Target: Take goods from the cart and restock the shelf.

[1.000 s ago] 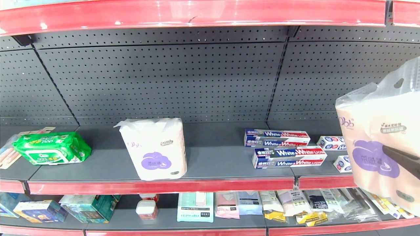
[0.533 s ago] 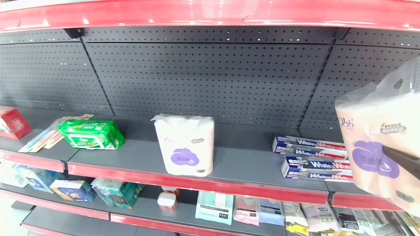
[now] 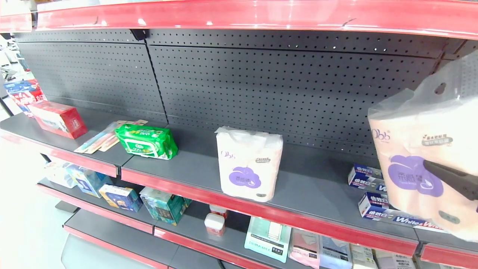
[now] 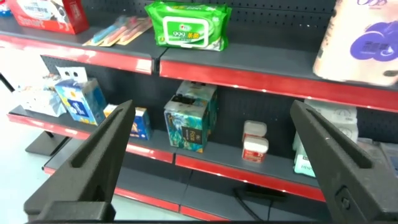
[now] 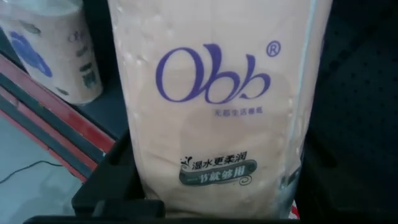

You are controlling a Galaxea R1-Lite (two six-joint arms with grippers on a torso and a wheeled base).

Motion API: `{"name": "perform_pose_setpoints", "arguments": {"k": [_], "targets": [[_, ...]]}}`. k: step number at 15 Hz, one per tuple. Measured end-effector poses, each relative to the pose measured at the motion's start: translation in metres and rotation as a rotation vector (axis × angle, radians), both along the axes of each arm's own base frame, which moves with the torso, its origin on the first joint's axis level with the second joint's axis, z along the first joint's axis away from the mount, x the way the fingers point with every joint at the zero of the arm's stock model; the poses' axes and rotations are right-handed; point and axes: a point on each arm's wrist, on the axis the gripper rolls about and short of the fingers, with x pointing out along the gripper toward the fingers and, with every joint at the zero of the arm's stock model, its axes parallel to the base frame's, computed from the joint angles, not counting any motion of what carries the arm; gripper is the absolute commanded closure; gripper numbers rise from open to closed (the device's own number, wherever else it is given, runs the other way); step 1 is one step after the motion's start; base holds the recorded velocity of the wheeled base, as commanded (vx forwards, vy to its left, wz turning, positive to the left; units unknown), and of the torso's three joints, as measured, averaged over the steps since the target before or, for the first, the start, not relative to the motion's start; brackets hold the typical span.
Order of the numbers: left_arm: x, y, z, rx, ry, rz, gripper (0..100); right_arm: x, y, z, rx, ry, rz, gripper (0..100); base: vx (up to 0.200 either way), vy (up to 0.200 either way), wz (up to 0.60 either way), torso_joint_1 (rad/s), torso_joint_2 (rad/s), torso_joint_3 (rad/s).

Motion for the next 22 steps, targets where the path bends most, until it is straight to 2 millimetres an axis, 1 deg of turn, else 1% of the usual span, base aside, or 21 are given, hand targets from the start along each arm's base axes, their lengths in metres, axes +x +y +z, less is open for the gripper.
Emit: {"name": "perform_pose_setpoints", "arguments": {"k": [2, 4, 7, 9, 15, 17, 20, 22], "targets": [[0.0, 0.0, 0.0, 0.0, 0.0, 0.0, 0, 0.022, 0.008, 0.003, 0.055, -0.041, 0.044, 100, 0.0, 0.0, 0.0, 0.0, 0.0, 0.0], [0.0, 0.0, 0.0, 0.0, 0.0, 0.001, 0, 0.05, 0.017, 0.001, 0.087, -0.078, 0.076, 100, 0.0, 0.0, 0.0, 0.0, 0.0, 0.0], [0.0, 0.0, 0.0, 0.0, 0.0, 0.0, 0, 0.089, 0.028, -0.012, 0.149, -0.068, 0.135, 100, 0.0, 0.0, 0.0, 0.0, 0.0, 0.0], [0.0, 0.0, 0.0, 0.0, 0.0, 0.0, 0, 0.11, 0.034, -0.024, 0.175, -0.013, 0.179, 100, 0.0, 0.0, 0.0, 0.0, 0.0, 0.0], [0.0, 0.0, 0.0, 0.0, 0.0, 0.001, 0, 0.173, 0.04, -0.057, 0.199, -0.017, 0.421, 100, 0.0, 0.0, 0.0, 0.0, 0.0, 0.0], [0.0, 0.0, 0.0, 0.0, 0.0, 0.0, 0, 0.196, 0.042, -0.063, 0.204, -0.016, 0.46, 100, 0.0, 0.0, 0.0, 0.0, 0.0, 0.0], [0.0, 0.0, 0.0, 0.0, 0.0, 0.0, 0, 0.223, 0.045, -0.072, 0.208, -0.03, 0.525, 100, 0.0, 0.0, 0.0, 0.0, 0.0, 0.0], [0.0, 0.0, 0.0, 0.0, 0.0, 0.0, 0, 0.24, 0.049, -0.08, 0.211, -0.036, 0.616, 100, 0.0, 0.0, 0.0, 0.0, 0.0, 0.0]]}}
